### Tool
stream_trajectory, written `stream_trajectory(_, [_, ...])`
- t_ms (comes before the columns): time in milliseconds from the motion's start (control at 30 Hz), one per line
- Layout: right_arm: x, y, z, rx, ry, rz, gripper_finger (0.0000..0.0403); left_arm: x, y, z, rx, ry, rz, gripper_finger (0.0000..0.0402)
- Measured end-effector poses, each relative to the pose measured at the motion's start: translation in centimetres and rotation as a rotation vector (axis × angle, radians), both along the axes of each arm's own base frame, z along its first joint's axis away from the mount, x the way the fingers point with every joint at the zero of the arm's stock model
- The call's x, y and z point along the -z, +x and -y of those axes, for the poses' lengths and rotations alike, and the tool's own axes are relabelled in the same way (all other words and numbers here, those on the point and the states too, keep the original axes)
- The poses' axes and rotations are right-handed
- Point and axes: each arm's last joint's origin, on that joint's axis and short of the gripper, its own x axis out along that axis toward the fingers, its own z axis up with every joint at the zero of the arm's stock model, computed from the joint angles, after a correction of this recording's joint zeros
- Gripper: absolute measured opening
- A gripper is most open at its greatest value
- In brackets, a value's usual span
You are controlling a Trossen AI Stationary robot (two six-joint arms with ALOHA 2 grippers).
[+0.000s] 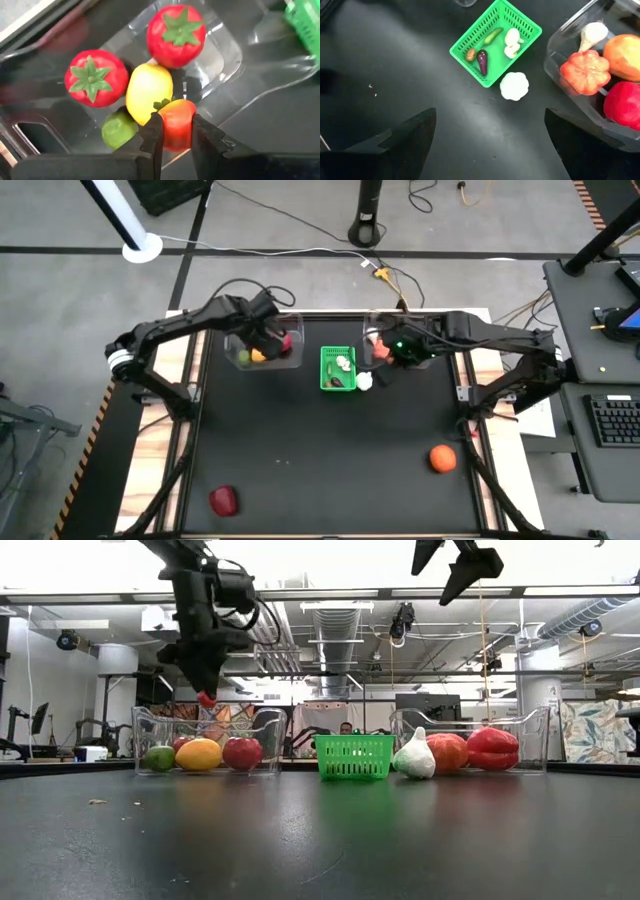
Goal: Sort produce into baskets
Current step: Put the small tomato into the left transparent bin, then put the orange into the left transparent bin
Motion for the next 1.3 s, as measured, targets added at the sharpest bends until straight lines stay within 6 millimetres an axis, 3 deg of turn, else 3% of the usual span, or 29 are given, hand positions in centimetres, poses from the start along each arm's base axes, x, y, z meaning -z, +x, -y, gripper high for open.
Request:
stream_trajectory(167, [0.0, 0.1, -0.7, -0.005, 0.002, 0.002, 0.0364, 1.1, 0.0, 0.0, 0.036, -0.017, -0.041, 0.0063])
stream_trajectory(567, [0.0, 0.1, -0.8, -0.005, 0.008, 0.002, 0.0364, 1.2, -0.1, -0.2, 0.023, 0.022, -0.074, 0.0069])
stream_trajectory(1000, [0.0, 0.1, -1.2, -0.001, 0.028, 0.007, 0.0364, 1.2, 0.0, -0.2, 0.024, 0.025, -0.076, 0.0192])
stream_trajectory(1167, [0.1, 0.0, -1.3, 0.013, 0.052, 0.005, 0.0364, 1.1, 0.1, 0.1, 0.030, 0.026, -0.072, 0.0217])
stream_trajectory(1300, [0.4, -0.7, -2.8, -0.001, 0.156, -0.074, 0.0364, 0.5, 0.7, 1.7, 0.053, 0.036, -0.039, 0.0221])
